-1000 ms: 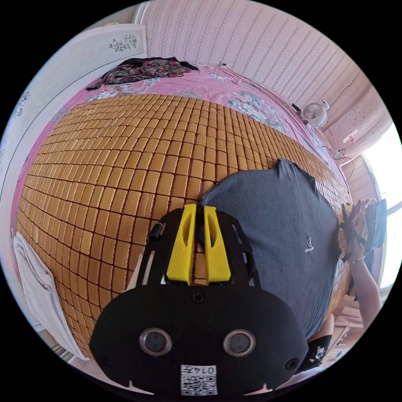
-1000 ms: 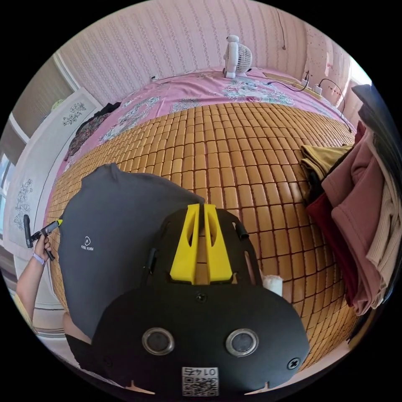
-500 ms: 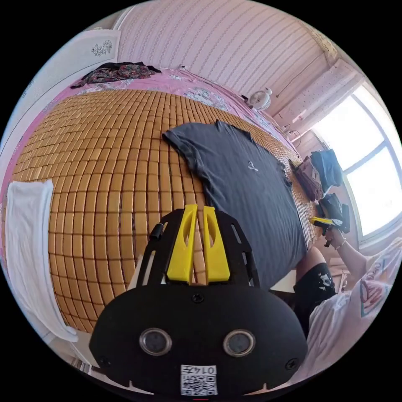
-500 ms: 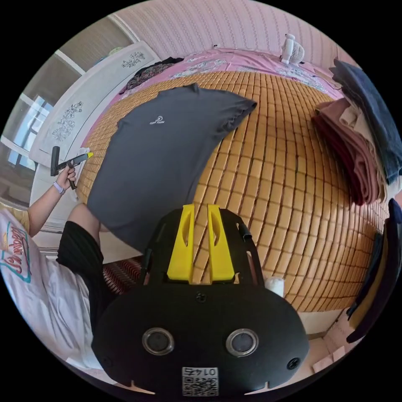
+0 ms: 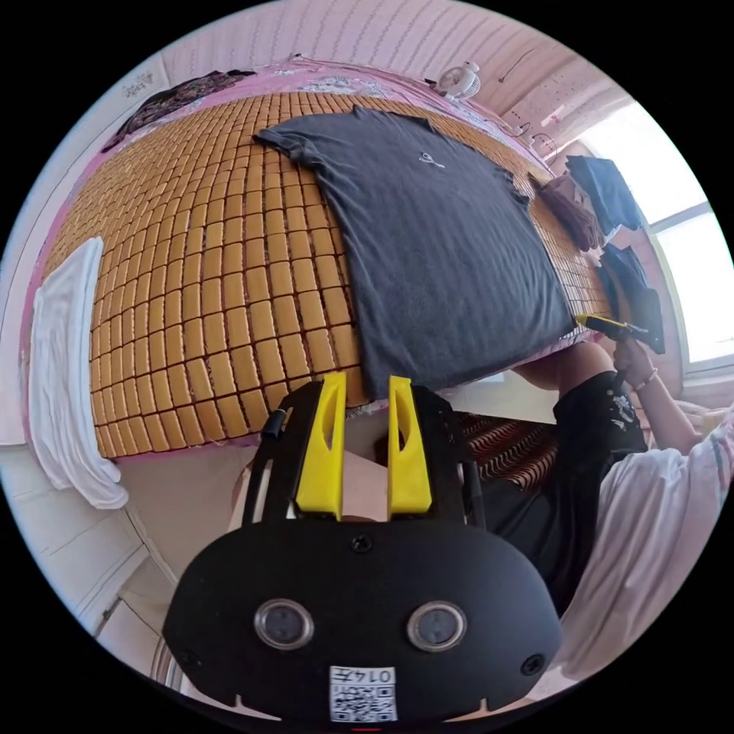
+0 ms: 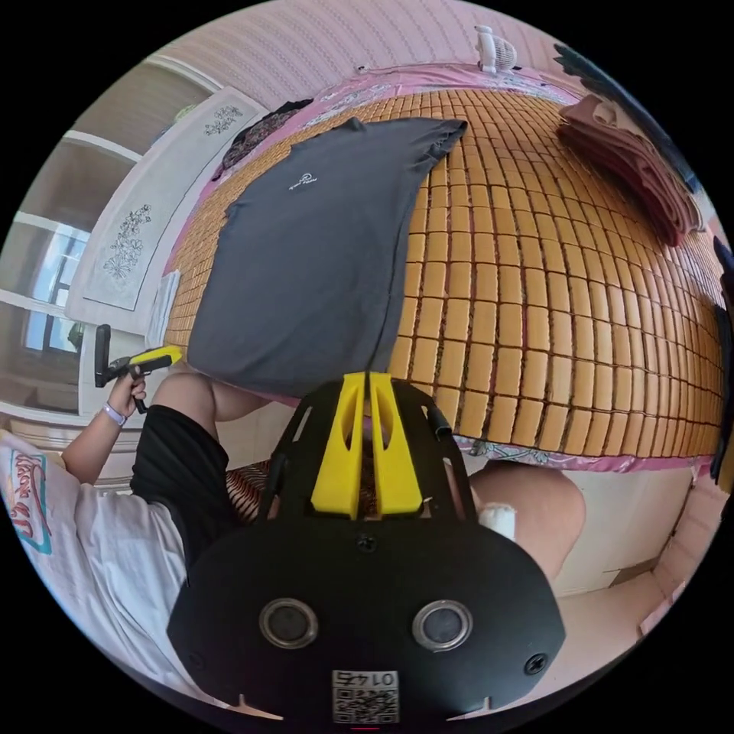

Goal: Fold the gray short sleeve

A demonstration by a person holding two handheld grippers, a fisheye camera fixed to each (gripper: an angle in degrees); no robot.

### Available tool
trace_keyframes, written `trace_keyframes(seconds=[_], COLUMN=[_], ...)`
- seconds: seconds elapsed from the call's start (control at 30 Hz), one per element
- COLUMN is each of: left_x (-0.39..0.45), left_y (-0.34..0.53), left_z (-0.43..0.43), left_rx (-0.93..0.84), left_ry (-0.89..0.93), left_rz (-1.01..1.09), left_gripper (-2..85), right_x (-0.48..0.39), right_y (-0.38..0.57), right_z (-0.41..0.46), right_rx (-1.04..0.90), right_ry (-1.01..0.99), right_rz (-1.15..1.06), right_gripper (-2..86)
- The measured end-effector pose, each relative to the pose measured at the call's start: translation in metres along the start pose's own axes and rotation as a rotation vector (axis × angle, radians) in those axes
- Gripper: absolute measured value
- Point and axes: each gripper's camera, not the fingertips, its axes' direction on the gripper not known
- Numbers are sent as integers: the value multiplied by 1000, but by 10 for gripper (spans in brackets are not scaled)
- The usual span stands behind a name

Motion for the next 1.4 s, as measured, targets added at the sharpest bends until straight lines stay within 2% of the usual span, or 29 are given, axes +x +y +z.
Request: trace_keyframes(seconds=[0.2,0.3,0.37,0.5,0.73,0.9,1.03,1.23,1.3,1.4], left_x=[13,12,12,10,2,-25,-46,-73,-77,-86], left_y=[-9,-9,-8,-7,4,20,39,39,27,-8], left_z=[15,18,18,19,17,5,-11,-42,-46,-33], left_rx=[-73,-80,-76,-79,-109,-37,30,305,485,521], left_ry=[-52,-48,-45,-43,6,152,144,163,137,209], left_rz=[52,39,35,26,-3,-50,-86,-156,-187,-221], left_gripper=[49,40,35,5,-9,-9,-9,-10,-10,-9], right_x=[15,16,14,14,19,37,40,-12,-44,-104], right_y=[10,12,7,-3,-2,0,1,-47,-78,-127], right_z=[2,2,15,40,46,53,45,44,60,87], right_rx=[54,102,63,-46,-63,-79,-63,122,139,230], right_ry=[-1,33,22,64,34,-36,31,221,332,327], right_rz=[102,119,96,104,75,133,110,-149,-237,-442], right_gripper=[1,30,56,19,11,18,30,37,46,61])
